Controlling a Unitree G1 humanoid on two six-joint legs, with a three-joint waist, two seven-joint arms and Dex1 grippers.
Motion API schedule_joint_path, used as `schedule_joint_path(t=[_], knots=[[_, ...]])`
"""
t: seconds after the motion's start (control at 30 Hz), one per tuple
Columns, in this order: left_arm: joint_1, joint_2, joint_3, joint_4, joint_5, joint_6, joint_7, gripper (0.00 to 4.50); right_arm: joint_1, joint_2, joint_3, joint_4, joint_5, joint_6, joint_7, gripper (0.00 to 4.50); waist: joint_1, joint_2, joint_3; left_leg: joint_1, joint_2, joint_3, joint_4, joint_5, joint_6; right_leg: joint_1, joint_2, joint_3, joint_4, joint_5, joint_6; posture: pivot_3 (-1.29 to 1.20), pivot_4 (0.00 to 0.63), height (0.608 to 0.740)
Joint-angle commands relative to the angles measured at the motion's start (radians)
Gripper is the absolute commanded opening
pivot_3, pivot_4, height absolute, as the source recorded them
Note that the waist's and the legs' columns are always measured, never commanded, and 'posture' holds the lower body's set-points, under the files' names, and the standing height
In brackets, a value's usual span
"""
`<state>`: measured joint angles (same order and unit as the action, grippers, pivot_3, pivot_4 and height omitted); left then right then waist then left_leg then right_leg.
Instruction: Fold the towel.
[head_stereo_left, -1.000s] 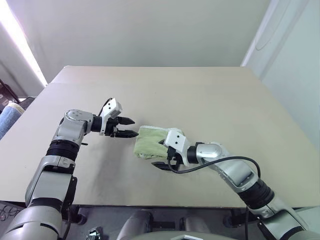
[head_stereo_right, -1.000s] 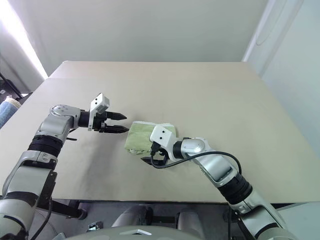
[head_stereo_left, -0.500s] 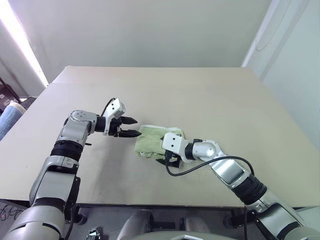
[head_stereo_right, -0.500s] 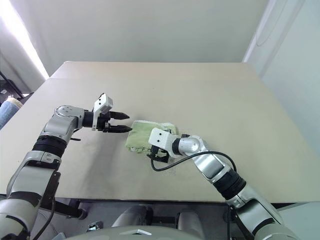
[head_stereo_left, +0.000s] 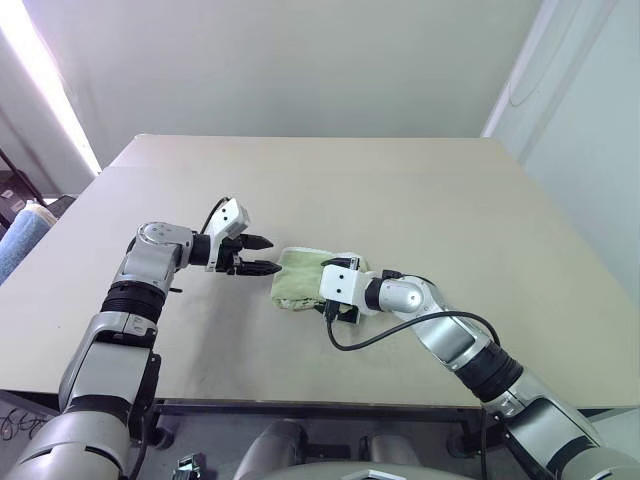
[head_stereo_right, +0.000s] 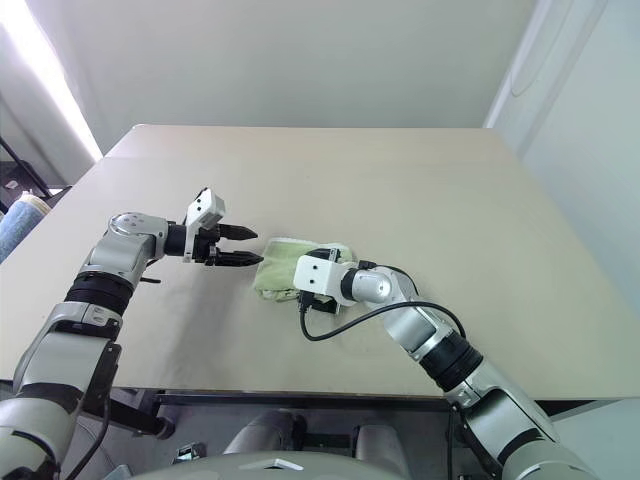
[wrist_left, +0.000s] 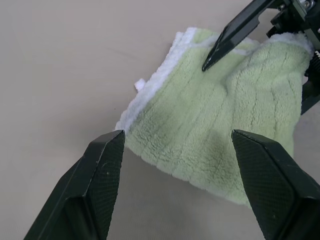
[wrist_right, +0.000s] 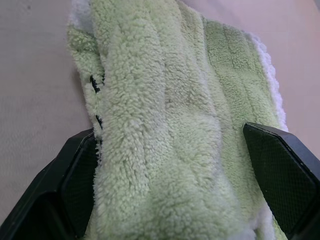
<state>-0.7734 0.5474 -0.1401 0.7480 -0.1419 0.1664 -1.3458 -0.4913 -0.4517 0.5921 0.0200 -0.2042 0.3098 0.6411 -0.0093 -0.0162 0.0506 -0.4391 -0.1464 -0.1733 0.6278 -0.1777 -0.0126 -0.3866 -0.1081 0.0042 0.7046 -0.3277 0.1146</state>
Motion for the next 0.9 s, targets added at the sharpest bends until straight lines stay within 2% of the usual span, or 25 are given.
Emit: schedule_joint_path(t=[0.03, 0.13, 0.23, 0.5, 0.57, 0.77, 0.9], knots=[[-0.039, 0.001, 0.019, 0.006, 0.0, -0.02, 0.0, 3.59, 0.01, -0.031, -0.032, 0.01, -0.039, 0.004, 0.015, 4.5, 0.0, 0.0, 0.0, 0.0, 0.0, 0.0, 0.0, 0.0, 0.0, 0.0, 0.0, 0.0, 0.0, 0.0, 0.0, 0.0, 0.0, 0.692], [-0.044, 0.0, 0.017, 0.013, 0.002, -0.023, 0.0, 3.59, 0.008, -0.022, -0.036, 0.017, -0.05, -0.011, 0.009, 4.5, -0.001, 0.0, 0.0, 0.0, 0.0, 0.0, 0.0, 0.0, 0.0, -0.001, 0.001, 0.003, 0.0, 0.0, 0.0, 0.0, 0.0, 0.692], [-0.048, -0.001, 0.016, 0.021, 0.005, -0.026, -0.001, 3.63, 0.01, -0.01, -0.045, 0.007, -0.042, -0.021, 0.011, 3.57, -0.002, 0.0, 0.0, 0.0, 0.0, 0.0, 0.0, 0.0, -0.001, -0.003, 0.004, 0.008, -0.001, 0.0, 0.0, 0.0, 0.0, 0.692], [-0.056, -0.004, 0.013, 0.042, 0.01, -0.036, -0.001, 3.63, 0.01, 0.008, -0.061, 0.02, -0.056, -0.026, -0.011, 0.62, -0.004, 0.0, 0.0, 0.0, 0.0, 0.0, 0.0, 0.001, -0.001, -0.006, 0.007, 0.013, -0.002, 0.0, 0.001, 0.0, 0.0, 0.692], [-0.056, -0.005, 0.011, 0.047, 0.013, -0.042, -0.001, 3.63, 0.009, 0.02, -0.074, 0.019, -0.058, -0.02, -0.026, 0.02, -0.004, 0.0, 0.0, 0.0, 0.0, 0.0, 0.0, 0.001, -0.001, -0.006, 0.007, 0.013, -0.002, 0.0, 0.0, 0.0, 0.0, 0.692], [-0.063, -0.012, 0.011, 0.059, 0.018, -0.043, -0.003, 3.63, 0.002, 0.02, -0.152, -0.053, -0.036, 0.014, -0.031, 0.02, -0.002, 0.0, 0.0, 0.0, 0.0, 0.0, 0.0, 0.001, -0.001, -0.006, 0.008, 0.014, -0.002, 0.0, 0.0, 0.0, 0.0, 0.692], [-0.069, -0.012, 0.001, 0.068, 0.033, -0.06, -0.014, 3.63, -0.014, -0.001, -0.252, -0.119, -0.021, 0.064, -0.035, 0.02, -0.002, 0.0, 0.0, 0.0, 0.0, 0.0, 0.0, 0.001, -0.001, -0.007, 0.009, 0.015, -0.002, 0.0, 0.001, 0.0, 0.0, 0.692]])
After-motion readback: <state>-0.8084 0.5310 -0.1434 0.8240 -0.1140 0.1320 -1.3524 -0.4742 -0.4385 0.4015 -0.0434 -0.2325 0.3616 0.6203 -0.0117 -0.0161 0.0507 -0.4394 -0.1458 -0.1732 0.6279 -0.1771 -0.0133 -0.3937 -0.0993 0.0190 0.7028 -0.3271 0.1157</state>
